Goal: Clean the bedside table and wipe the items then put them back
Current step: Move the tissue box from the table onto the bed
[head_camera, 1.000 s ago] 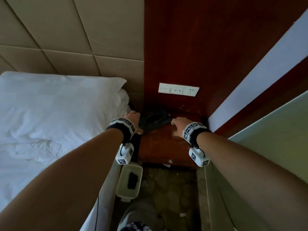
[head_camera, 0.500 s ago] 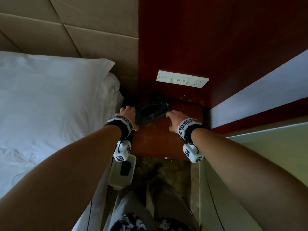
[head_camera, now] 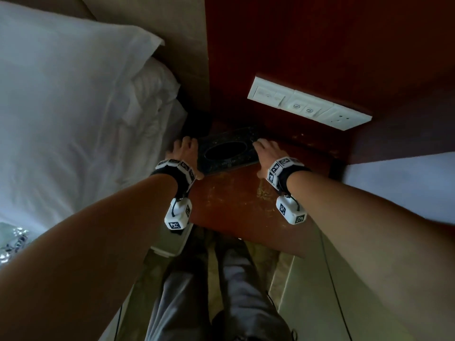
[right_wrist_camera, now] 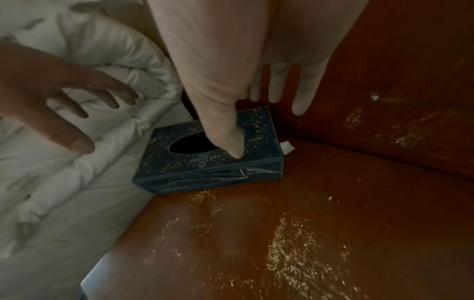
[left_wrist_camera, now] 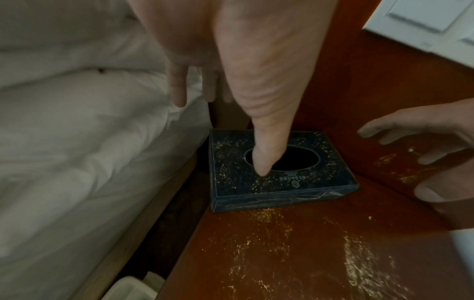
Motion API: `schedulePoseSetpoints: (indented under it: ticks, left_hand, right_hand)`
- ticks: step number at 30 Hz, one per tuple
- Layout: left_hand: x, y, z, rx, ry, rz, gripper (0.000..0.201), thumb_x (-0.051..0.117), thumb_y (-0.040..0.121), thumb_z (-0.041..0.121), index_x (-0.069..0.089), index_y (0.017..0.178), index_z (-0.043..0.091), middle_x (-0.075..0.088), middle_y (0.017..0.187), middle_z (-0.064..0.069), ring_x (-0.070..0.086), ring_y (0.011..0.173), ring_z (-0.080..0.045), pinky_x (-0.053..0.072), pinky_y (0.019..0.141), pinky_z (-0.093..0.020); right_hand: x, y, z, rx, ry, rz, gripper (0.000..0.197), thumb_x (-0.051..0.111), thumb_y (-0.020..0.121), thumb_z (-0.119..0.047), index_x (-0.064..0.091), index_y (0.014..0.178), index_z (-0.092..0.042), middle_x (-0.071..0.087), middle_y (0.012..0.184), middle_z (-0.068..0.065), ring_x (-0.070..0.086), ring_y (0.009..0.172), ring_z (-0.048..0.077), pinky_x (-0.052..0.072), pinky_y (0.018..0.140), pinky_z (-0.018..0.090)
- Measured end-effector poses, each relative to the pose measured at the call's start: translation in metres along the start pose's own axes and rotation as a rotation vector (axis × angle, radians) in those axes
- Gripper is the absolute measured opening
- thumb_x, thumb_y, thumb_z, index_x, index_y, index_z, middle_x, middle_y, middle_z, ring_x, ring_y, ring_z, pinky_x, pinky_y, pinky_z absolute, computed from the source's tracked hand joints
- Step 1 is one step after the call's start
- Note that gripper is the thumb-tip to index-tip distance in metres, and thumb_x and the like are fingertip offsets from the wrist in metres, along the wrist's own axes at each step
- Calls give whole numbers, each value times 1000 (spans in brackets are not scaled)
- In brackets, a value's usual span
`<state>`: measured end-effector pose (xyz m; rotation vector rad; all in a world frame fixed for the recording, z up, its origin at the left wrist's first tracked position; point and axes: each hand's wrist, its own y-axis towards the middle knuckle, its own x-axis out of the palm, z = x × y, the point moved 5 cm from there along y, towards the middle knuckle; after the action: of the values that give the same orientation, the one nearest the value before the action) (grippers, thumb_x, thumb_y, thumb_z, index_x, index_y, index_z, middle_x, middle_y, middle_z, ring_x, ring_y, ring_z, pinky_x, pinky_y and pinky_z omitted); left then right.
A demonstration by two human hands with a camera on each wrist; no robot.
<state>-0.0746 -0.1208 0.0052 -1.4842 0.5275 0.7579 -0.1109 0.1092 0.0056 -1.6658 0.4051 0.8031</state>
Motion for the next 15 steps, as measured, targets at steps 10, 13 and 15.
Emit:
schedulePoseSetpoints:
  ticks: [10, 13, 15]
  left_hand:
    - [61, 48, 3, -52, -55, -28, 140, 90, 57, 39, -8, 154, 14, -4, 159, -11, -1, 146, -36, 27, 111, -60]
    - [65, 56, 6, -63, -48, -14, 142, 90, 57, 38, -11, 153, 15, -8, 160, -11, -3, 147, -36, 25, 112, -59]
    - [66, 60, 8, -70, -39, -8, 141, 90, 58, 36, -13, 153, 15, -8, 160, -11, -4, 147, -35, 24, 113, -59]
  right_hand:
    - [21, 67, 12, -88, -70, 55, 127, 87, 65, -20, -2, 155, -20, -10, 162, 2, -5, 148, 32, 22, 114, 58]
    - [23, 79, 13, -128, -99, 73, 132, 88, 62, -21, -6, 155, -22, -14, 162, 4, -10, 148, 32, 19, 114, 60]
    - [25, 86, 12, -148, -119, 81, 136, 90, 59, -23, -7, 155, -23, -13, 162, 5, -10, 148, 32, 19, 114, 60]
